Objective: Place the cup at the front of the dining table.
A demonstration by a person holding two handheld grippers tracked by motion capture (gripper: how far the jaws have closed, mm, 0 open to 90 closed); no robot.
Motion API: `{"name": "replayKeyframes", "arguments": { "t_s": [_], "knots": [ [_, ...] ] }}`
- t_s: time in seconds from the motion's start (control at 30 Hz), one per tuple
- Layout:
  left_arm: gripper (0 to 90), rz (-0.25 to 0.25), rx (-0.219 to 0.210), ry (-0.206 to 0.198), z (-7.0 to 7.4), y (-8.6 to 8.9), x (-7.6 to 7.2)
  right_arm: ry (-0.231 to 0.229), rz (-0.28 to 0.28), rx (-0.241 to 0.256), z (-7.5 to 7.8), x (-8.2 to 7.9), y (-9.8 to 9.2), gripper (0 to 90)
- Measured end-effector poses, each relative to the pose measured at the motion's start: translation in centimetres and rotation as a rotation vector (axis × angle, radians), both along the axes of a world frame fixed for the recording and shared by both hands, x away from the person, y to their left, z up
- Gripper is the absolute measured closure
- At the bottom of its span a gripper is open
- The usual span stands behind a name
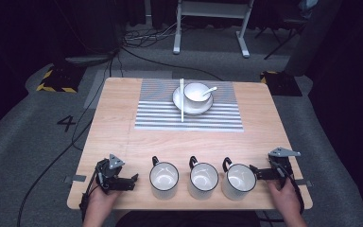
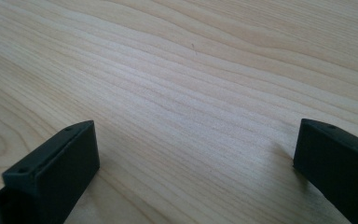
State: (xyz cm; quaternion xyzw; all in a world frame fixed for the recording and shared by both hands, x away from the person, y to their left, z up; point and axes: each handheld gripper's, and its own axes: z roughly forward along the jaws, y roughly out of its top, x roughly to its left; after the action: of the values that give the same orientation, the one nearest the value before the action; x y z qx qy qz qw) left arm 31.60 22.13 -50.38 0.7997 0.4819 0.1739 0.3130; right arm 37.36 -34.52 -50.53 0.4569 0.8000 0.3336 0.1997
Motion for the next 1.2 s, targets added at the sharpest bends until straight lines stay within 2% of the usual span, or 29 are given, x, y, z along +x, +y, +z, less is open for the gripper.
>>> {"name": "replayKeyframes", "arguments": {
  "t_s": [0.03,0.23,0.47,0.67,0.73,0.8,0.83,0.87,0.93,0.97,1.0,1.03,1.07,1.1,1.13,1.17,1.2],
  "knots": [
    [8.6,0.002,-0.004,0.000,0.1,0.1,0.0,0.000,-0.001,0.000,0.0,0.0,0.0,0.1],
    [7.6,0.011,-0.011,0.000,0.0,-0.1,0.3,0.000,-0.007,0.000,0.0,-0.1,0.0,0.0],
    [5.9,-0.004,-0.005,0.007,0.0,-0.4,1.0,-0.002,-0.020,0.000,0.0,-0.2,0.1,0.1],
    [6.2,0.000,-0.007,0.009,0.0,0.3,0.8,0.002,-0.018,0.000,0.0,-0.1,0.1,0.0],
    [7.4,0.008,-0.013,-0.004,0.0,0.5,0.7,0.003,-0.017,0.000,0.0,-0.1,0.1,0.0],
    [19.2,0.020,-0.004,-0.076,0.3,0.7,0.2,0.002,-0.019,0.000,0.0,-0.1,0.1,0.0],
    [15.3,0.026,-0.016,-0.119,0.9,0.8,-0.3,0.003,-0.018,0.000,0.0,-0.1,0.1,0.1],
    [15.6,0.020,-0.039,-0.140,1.3,0.9,-0.5,0.001,-0.018,0.000,0.0,-0.1,0.1,0.1],
    [14.9,0.015,-0.072,-0.160,1.9,1.0,-0.9,0.002,-0.018,0.000,0.0,-0.1,0.1,0.1],
    [14.8,0.015,-0.072,-0.160,1.9,1.0,-0.9,0.002,-0.018,0.000,0.0,-0.1,0.1,0.1],
    [14.8,0.009,-0.092,-0.161,2.1,0.9,-1.1,0.003,-0.017,0.000,0.0,-0.1,0.1,0.0],
    [13.8,0.003,-0.144,-0.165,2.4,0.8,-1.3,0.002,-0.018,0.000,0.0,-0.1,0.1,0.1],
    [13.4,0.000,-0.171,-0.169,2.5,0.8,-1.4,0.001,-0.014,-0.003,0.0,-0.2,0.0,0.1],
    [13.3,0.000,-0.171,-0.169,2.5,0.8,-1.4,0.001,-0.014,-0.003,0.0,-0.2,0.0,0.1],
    [13.3,0.003,-0.224,-0.191,2.9,0.5,-1.6,0.002,-0.020,-0.001,0.0,-0.3,0.0,0.1],
    [13.4,0.003,-0.224,-0.191,2.9,0.5,-1.6,0.000,-0.019,-0.003,0.0,-0.3,0.0,0.1],
    [13.9,-0.011,-0.232,-0.210,3.5,0.4,-1.8,0.001,-0.020,-0.002,0.0,-0.3,0.0,0.1]
  ]
}}
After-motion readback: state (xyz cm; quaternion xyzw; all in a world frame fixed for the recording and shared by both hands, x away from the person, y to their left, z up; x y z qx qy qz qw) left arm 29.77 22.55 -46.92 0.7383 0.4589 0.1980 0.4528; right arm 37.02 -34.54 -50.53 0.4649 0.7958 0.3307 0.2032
